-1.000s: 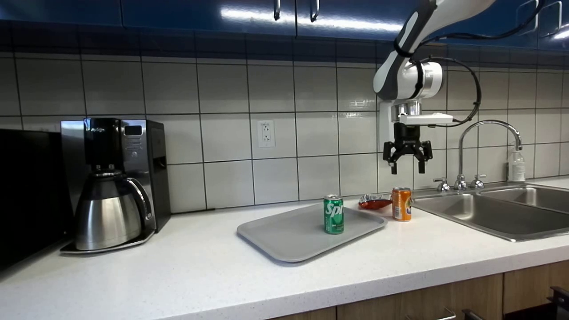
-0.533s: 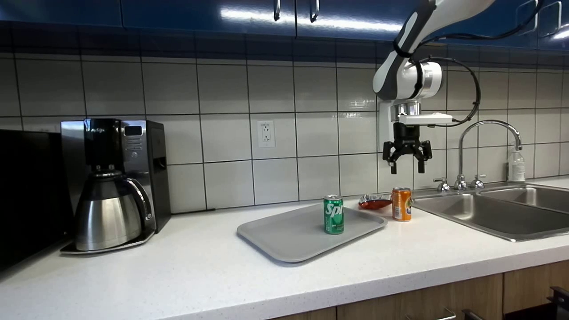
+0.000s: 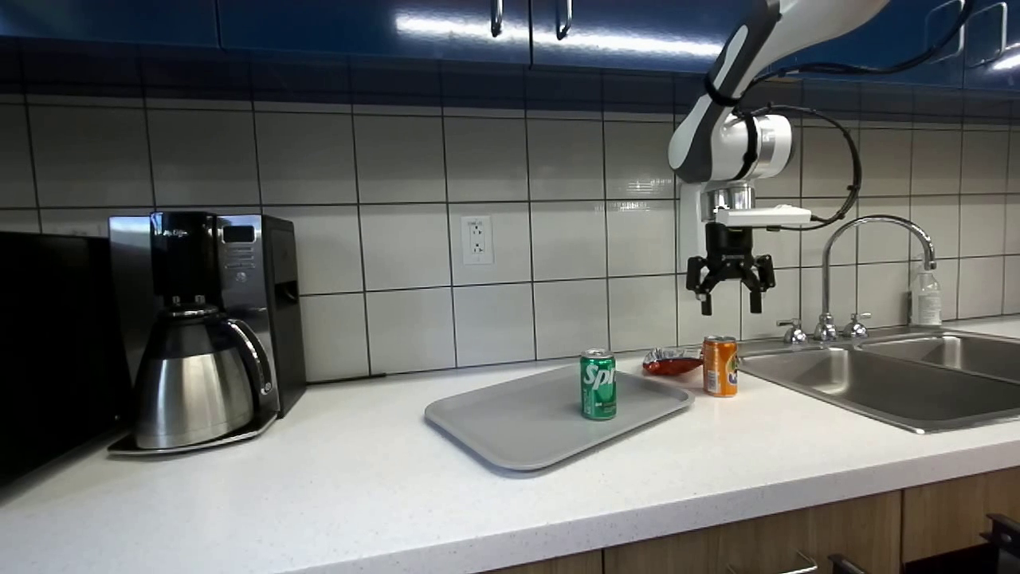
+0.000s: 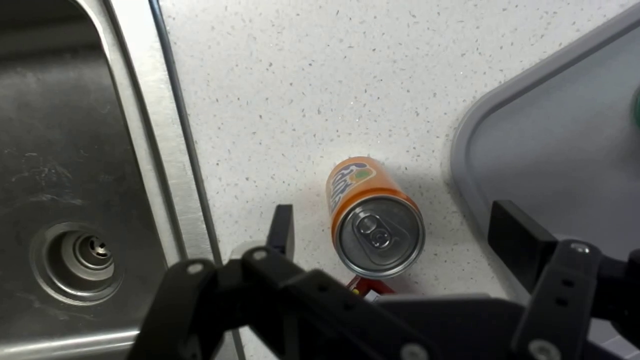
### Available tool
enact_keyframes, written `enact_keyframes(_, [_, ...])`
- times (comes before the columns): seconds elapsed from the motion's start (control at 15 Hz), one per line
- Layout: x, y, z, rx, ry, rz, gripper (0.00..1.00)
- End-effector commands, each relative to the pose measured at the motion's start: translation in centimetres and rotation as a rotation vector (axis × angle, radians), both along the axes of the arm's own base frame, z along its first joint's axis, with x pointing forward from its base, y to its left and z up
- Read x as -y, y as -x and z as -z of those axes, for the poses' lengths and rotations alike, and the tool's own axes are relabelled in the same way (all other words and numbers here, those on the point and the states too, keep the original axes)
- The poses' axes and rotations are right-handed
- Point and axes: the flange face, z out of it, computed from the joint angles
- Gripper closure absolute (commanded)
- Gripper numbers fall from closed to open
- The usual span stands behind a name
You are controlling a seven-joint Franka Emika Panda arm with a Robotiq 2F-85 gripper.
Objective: Put the green and orange cans on the tray
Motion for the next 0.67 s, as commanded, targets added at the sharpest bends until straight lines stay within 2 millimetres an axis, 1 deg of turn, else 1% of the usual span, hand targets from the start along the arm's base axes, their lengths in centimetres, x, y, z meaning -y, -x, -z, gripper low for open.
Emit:
enact_keyframes(0.0, [0.8,-0.9,0.1,0.006,0.013,-0.018,0.00])
enact_keyframes(0.2, [1.0,-1.3,0.4,0.014,0.021,-0.026,0.00])
enact_keyframes(0.6, [1.3,-2.5,1.9,0.050,0.026,-0.024,0.00])
